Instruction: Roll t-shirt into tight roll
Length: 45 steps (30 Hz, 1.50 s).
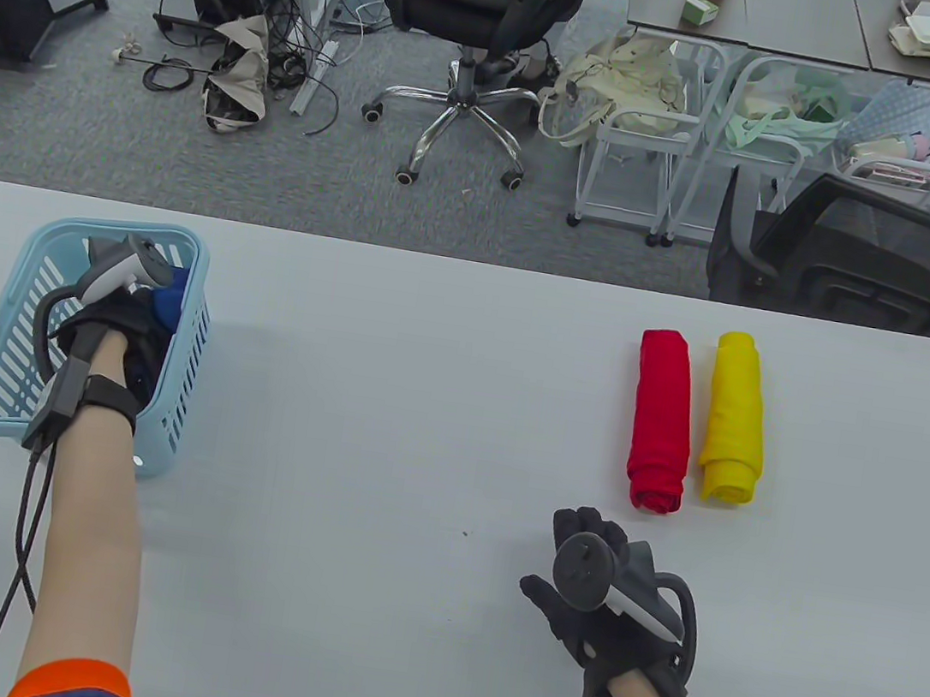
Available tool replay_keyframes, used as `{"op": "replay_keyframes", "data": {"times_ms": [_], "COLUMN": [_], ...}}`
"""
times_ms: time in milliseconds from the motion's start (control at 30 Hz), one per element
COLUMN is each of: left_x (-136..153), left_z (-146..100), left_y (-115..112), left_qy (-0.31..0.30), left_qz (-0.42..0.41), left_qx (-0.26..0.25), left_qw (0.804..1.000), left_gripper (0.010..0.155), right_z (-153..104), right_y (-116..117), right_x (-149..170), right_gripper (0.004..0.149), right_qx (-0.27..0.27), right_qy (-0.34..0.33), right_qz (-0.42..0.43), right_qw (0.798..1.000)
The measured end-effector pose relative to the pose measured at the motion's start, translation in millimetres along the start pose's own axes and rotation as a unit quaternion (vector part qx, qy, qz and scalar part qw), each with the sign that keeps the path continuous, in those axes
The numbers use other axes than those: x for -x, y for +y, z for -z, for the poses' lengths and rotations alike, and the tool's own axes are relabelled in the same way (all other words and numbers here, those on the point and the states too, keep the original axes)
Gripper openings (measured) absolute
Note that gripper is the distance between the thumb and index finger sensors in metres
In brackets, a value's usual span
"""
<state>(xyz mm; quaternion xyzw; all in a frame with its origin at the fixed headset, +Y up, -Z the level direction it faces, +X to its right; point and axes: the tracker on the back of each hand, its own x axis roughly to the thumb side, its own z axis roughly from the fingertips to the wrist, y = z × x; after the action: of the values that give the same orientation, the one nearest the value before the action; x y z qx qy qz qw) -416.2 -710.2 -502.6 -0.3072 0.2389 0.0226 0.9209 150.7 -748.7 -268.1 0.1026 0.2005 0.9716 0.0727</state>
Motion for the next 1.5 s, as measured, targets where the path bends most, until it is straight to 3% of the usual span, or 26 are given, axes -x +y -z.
{"op": "replay_keyframes", "data": {"times_ms": [100, 200, 433, 600, 833, 1033, 1267, 1333, 1500], "left_x": [-2, -1, 18, 11, 13, 0, -29, -43, -74], "left_z": [-6, -16, -56, -106, -180, -247, -314, -330, -355], "left_y": [3, 9, 35, 63, 101, 118, 117, 110, 84], "left_qy": [0.019, 0.028, 0.028, 0.024, -0.002, -0.055, -0.123, -0.141, -0.212], "left_qz": [0.041, 0.081, 0.048, 0.127, 0.096, 0.103, 0.129, 0.155, 0.176], "left_qx": [-0.030, -0.067, -0.142, -0.233, -0.332, -0.405, -0.481, -0.504, -0.521], "left_qw": [0.999, 0.994, 0.988, 0.964, 0.939, 0.907, 0.859, 0.838, 0.808], "left_gripper": [0.074, 0.071, 0.067, 0.065, 0.064, 0.064, 0.065, 0.065, 0.065], "right_z": [-1, -2, -7, -8, -9, -11, -11, -11, -11], "right_y": [-2, -3, -6, -5, -5, -6, -5, -5, -4], "right_x": [0, -1, -9, -9, -10, -12, -12, -11, -10], "right_gripper": [0.085, 0.084, 0.084, 0.084, 0.085, 0.085, 0.085, 0.085, 0.085], "right_qx": [0.003, 0.002, 0.013, 0.014, 0.019, 0.024, 0.026, 0.024, 0.022], "right_qy": [-0.002, -0.007, -0.026, -0.031, -0.032, -0.034, -0.034, -0.033, -0.030], "right_qz": [0.003, 0.008, 0.000, 0.001, -0.003, -0.008, -0.008, -0.008, -0.005], "right_qw": [1.000, 1.000, 1.000, 0.999, 0.999, 0.999, 0.999, 0.999, 0.999]}}
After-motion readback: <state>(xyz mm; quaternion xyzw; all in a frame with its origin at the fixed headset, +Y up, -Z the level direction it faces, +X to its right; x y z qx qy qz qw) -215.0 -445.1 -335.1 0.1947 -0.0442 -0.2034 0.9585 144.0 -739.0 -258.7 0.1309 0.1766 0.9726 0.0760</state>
